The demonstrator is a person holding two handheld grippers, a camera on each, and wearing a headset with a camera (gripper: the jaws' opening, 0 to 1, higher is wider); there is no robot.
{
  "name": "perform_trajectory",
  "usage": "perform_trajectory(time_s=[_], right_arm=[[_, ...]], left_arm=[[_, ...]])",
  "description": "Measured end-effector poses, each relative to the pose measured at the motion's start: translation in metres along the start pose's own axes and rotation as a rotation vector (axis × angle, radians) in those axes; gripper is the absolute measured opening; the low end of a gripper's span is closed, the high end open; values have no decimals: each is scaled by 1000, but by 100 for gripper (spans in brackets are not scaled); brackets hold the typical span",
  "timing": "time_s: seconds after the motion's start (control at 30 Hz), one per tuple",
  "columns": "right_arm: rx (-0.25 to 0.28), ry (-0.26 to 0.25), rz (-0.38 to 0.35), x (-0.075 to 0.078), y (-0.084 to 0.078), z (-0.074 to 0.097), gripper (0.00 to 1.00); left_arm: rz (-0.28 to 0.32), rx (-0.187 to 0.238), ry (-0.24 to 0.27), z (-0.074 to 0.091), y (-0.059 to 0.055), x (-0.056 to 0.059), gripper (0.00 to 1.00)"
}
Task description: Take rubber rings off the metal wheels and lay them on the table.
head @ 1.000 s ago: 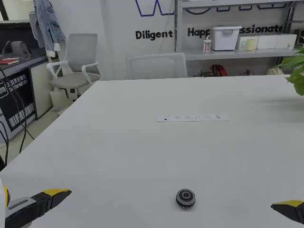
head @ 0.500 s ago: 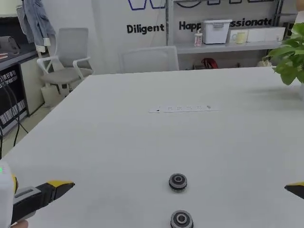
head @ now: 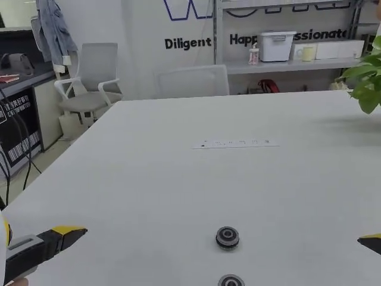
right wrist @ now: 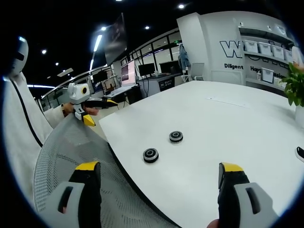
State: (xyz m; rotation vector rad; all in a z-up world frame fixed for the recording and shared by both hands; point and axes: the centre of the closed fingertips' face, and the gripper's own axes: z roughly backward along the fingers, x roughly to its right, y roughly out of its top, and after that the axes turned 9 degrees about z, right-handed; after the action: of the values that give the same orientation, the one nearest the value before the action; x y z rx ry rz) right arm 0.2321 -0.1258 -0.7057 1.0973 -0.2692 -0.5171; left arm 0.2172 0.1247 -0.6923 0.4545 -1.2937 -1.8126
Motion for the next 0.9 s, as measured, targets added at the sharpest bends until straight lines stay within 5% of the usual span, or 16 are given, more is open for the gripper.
perform_trajectory(time_s=[0.3,0.9], right_arm=[[7,23,15,-8,4,-1,100],[6,-17,-13,-6,-6,19,99]], left_arm=[[-8,-10,19,8,-3,0,100],[-10,-24,22,16,-7,5,100]])
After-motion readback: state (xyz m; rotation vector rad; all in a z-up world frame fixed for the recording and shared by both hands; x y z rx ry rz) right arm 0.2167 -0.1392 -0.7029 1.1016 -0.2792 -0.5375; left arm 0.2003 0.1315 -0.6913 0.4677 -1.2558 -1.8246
